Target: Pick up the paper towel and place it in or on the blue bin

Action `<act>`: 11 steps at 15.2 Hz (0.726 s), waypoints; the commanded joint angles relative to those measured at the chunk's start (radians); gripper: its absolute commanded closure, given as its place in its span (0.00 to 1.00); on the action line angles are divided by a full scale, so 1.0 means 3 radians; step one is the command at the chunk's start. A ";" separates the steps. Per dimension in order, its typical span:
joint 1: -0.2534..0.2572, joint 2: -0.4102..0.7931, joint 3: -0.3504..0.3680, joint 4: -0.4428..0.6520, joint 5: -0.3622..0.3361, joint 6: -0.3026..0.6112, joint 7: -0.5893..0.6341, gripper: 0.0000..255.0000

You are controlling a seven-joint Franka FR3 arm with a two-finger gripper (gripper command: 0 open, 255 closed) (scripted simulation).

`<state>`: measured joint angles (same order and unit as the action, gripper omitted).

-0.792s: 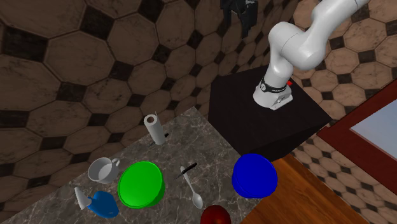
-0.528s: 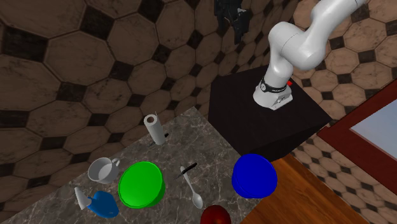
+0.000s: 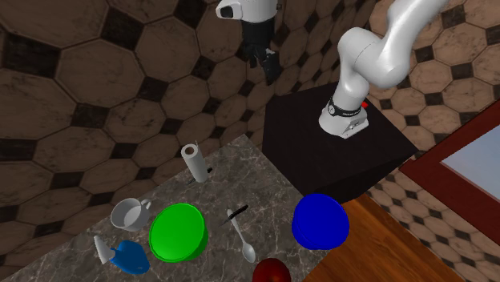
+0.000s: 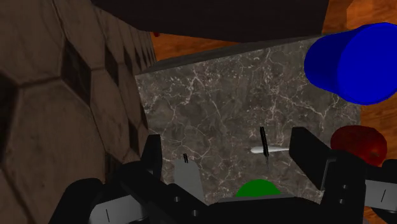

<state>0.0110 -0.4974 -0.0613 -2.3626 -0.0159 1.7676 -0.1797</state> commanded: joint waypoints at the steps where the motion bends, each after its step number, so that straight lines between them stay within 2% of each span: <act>1: 0.0021 0.0204 0.0005 0.0004 0.0022 0.0229 -0.0002 0.00; 11: 0.0074 0.1372 -0.0025 0.0363 0.0134 0.1141 -0.0138 0.00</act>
<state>0.0320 -0.1293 -0.0680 -2.2783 0.0194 2.0864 -0.2155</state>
